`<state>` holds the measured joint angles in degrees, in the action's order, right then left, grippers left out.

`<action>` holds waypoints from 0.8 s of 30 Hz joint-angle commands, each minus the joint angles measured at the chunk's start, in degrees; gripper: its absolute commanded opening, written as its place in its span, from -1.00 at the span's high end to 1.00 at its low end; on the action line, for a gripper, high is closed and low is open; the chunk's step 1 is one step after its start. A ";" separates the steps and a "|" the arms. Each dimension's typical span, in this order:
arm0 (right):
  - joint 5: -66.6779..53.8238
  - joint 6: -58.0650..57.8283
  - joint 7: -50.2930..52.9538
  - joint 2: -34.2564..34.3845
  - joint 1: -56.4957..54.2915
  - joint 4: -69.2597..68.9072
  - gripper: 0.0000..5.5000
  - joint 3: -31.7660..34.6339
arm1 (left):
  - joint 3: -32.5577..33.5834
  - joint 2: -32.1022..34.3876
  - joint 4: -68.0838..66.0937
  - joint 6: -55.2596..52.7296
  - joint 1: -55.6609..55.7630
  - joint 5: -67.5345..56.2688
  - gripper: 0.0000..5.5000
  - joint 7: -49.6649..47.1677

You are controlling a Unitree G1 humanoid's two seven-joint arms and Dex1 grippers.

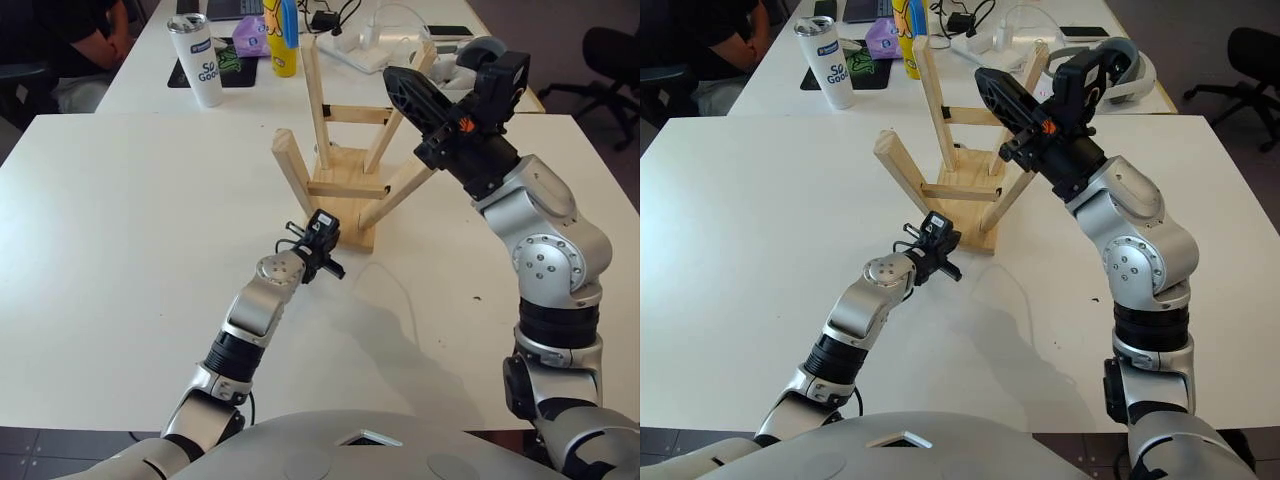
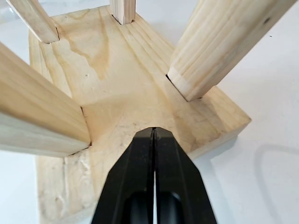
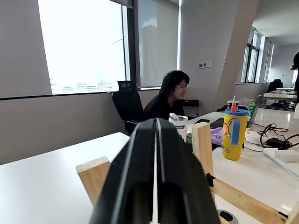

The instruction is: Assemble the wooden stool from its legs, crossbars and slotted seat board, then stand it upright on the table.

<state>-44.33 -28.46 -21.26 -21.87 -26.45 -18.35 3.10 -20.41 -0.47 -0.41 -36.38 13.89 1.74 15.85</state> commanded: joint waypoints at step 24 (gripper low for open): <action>5.98 -0.70 11.87 1.72 -2.04 -0.29 0.99 1.61 | -1.14 0.85 -1.53 -3.30 0.42 -0.52 1.00 1.73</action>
<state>-39.39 -31.54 -9.32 -21.80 -26.02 -22.28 2.16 -21.32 -0.18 -0.57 -38.07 15.14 1.21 17.33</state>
